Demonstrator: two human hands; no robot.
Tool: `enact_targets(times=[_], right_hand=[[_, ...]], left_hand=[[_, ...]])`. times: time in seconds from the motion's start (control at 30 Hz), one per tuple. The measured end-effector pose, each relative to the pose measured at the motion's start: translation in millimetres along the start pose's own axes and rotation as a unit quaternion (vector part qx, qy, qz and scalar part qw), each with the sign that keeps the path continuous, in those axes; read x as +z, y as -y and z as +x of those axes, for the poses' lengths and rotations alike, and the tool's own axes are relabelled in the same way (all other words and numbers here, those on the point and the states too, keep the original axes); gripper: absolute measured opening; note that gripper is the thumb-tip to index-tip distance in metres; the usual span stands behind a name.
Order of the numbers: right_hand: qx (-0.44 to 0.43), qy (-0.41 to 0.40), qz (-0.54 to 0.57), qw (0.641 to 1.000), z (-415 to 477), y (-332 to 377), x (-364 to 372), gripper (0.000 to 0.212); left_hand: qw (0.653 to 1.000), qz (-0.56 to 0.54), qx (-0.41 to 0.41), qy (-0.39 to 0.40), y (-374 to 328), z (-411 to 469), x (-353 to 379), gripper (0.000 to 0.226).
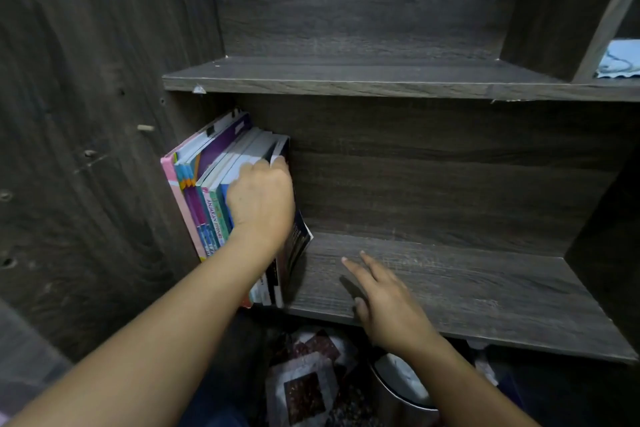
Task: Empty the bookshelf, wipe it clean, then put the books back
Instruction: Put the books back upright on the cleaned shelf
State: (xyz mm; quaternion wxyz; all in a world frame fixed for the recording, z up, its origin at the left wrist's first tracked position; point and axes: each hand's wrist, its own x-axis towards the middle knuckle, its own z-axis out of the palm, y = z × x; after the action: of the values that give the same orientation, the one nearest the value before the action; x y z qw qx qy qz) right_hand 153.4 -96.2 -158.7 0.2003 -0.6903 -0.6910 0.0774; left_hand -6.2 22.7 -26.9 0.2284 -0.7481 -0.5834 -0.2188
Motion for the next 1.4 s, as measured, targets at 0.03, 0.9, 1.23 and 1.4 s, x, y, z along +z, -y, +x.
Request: enact_targets(times=[0.03,0.9,1.23,1.4], right_hand=[[0.002,0.004,0.001,1.000,0,1,1,0.069],[0.059,-0.020,-0.115,0.991,-49,-1,-80,0.046],[0.218,-0.059,-0.153,0.962,-204,-50,-161,0.040],[0.327,-0.028,-0.087,0.941,-300,-95,-172,0.039]], left_hand=[[0.998,0.055,0.002,0.006,1,0,4,0.018],[0.988,0.077,0.134,0.000,-14,-51,-16,0.080],[0.877,-0.178,0.446,0.000,-179,-153,-66,0.037],[0.821,-0.231,0.515,0.080,-263,-198,-89,0.034]])
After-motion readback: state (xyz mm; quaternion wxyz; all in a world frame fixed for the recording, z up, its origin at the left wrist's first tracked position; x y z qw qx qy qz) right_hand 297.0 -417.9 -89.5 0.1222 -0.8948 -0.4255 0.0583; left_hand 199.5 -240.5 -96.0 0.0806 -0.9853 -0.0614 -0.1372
